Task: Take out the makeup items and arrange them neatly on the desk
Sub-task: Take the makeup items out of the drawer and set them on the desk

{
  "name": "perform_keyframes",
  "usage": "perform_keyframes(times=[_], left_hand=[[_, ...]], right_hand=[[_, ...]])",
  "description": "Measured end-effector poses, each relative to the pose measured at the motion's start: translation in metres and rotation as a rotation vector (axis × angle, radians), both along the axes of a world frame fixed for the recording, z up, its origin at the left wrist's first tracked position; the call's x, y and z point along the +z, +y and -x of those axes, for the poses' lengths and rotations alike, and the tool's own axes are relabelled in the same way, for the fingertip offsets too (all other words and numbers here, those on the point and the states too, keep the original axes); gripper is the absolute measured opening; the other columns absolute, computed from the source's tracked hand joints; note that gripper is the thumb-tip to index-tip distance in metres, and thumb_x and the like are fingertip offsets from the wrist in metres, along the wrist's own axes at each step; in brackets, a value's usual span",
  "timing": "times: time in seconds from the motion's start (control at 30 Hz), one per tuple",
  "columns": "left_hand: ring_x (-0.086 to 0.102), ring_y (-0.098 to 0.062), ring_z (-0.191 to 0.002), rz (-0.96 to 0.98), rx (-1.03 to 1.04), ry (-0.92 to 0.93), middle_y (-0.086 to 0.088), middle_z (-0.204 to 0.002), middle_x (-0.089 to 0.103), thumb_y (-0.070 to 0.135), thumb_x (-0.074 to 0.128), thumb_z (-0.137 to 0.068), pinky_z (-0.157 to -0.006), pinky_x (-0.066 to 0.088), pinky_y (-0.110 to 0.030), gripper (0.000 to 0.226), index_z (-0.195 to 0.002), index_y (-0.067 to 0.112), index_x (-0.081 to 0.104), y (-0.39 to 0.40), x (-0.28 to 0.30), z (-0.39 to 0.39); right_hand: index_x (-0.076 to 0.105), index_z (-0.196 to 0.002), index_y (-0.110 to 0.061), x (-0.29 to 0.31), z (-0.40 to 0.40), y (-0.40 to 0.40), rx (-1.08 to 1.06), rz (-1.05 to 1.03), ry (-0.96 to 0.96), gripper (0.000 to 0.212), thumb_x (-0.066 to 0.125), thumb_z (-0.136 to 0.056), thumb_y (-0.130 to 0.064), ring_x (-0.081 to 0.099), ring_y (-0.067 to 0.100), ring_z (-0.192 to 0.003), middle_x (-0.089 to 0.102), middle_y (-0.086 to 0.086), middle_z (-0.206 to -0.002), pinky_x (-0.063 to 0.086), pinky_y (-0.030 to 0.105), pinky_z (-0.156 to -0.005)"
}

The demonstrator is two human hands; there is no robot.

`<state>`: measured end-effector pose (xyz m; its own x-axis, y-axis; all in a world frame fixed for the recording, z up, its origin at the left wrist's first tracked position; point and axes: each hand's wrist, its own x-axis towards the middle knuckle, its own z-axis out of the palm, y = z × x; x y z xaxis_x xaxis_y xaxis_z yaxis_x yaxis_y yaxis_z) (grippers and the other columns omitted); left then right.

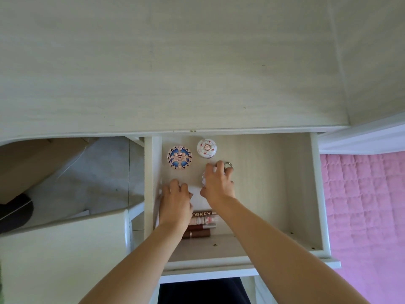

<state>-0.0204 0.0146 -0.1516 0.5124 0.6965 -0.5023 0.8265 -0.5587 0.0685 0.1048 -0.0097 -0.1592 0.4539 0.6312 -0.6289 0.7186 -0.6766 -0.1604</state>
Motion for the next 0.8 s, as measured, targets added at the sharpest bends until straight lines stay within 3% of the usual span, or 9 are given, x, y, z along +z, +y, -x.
perform_keyframes(times=[0.27, 0.6, 0.8], left_hand=[[0.035, -0.025, -0.126, 0.045, 0.177, -0.276, -0.006, -0.142, 0.035, 0.026, 0.059, -0.087, -0.100, 0.040, -0.031, 0.044, -0.130, 0.016, 0.050, 0.011, 0.051, -0.008], [0.047, -0.030, -0.107, -0.100, 0.266, -0.579, -0.009, -0.120, 0.056, 0.015, 0.069, -0.077, -0.089, 0.048, -0.039, 0.043, -0.120, 0.013, 0.060, 0.026, 0.131, -0.011], [0.044, -0.035, -0.109, -0.202, 0.313, -0.640, -0.012, -0.125, 0.054, 0.020, 0.072, -0.079, -0.092, 0.045, -0.043, 0.046, -0.123, 0.012, 0.061, 0.048, 0.166, -0.017]], right_hand=[[0.039, -0.128, -0.022, 0.062, -0.015, -0.022, -0.012, -0.134, 0.030, 0.061, 0.069, -0.074, -0.023, 0.031, 0.032, -0.113, 0.028, 0.006, -0.128, 0.049, 0.043, -0.088], [0.034, -0.138, -0.026, 0.152, -0.033, -0.022, 0.158, -0.308, -0.064, 0.067, 0.063, -0.078, -0.022, 0.028, 0.031, -0.122, 0.028, 0.003, -0.138, 0.046, 0.039, -0.094], [0.031, -0.142, -0.026, 0.192, -0.045, 0.004, 0.253, -0.440, -0.095, 0.070, 0.062, -0.079, -0.021, 0.028, 0.032, -0.125, 0.028, 0.003, -0.141, 0.044, 0.040, -0.097]])
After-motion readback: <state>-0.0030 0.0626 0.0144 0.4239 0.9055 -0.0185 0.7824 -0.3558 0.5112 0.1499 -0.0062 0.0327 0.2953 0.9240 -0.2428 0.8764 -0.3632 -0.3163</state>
